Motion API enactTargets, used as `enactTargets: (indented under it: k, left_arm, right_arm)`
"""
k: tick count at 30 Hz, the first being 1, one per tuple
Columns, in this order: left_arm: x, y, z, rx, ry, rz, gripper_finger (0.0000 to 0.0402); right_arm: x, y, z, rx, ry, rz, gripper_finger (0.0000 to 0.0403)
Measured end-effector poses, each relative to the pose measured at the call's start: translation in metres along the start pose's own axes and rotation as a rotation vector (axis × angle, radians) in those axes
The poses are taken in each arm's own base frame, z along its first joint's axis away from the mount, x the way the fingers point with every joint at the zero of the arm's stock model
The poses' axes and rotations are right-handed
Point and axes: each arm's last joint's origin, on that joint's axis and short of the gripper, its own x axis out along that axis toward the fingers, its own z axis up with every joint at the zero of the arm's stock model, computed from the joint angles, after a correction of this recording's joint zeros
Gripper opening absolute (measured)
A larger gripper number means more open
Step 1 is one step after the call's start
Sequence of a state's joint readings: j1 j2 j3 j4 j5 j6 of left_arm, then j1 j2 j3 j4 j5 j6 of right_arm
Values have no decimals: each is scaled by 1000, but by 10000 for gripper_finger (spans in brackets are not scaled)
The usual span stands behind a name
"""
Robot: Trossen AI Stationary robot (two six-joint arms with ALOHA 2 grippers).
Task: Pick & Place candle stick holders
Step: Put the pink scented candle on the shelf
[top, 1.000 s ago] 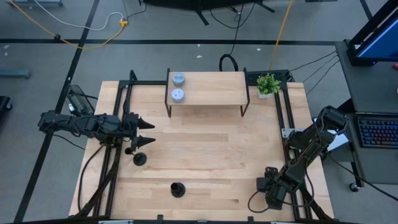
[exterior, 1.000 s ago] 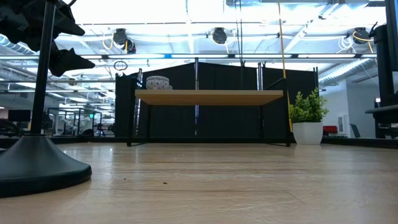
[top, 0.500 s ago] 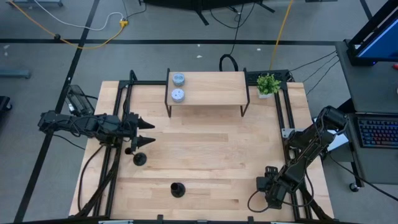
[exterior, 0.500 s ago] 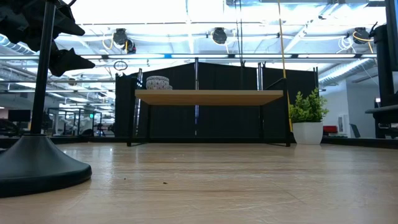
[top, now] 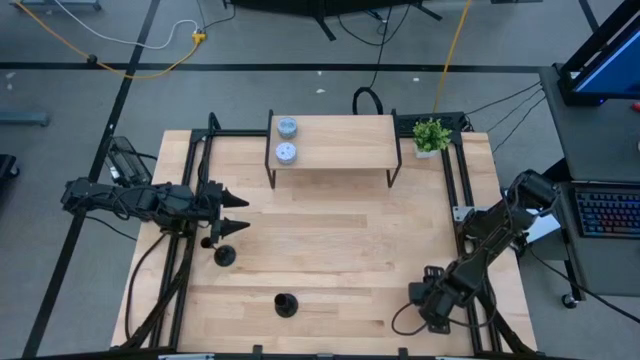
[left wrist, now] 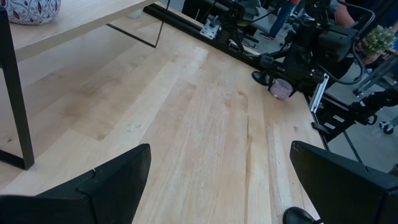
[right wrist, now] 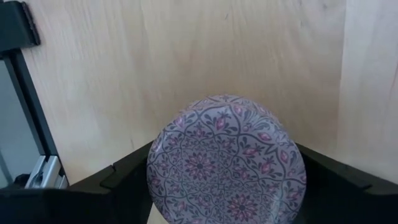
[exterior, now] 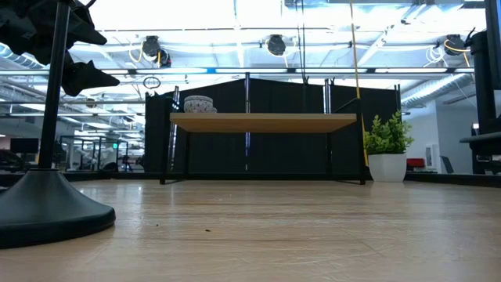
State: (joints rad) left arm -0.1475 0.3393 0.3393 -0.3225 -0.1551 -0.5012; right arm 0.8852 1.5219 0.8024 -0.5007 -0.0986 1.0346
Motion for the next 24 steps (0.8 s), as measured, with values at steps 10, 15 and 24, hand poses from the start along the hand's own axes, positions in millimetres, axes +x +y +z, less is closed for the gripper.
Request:
enactTargets:
  k: [10, 15, 24]
  left_arm:
    - [0, 0, 0, -1, -1, 0, 392]
    - [0, 0, 0, -1, 0, 0, 392]
    - [0, 0, 0, -2, -1, -1, 392]
  right_arm:
    - [-1, -5, 10, -15, -13, 7, 296]
    - [-2, -7, 14, -3, -25, 11, 296]
    - [-2, -11, 20, 23, -55, -3, 296]
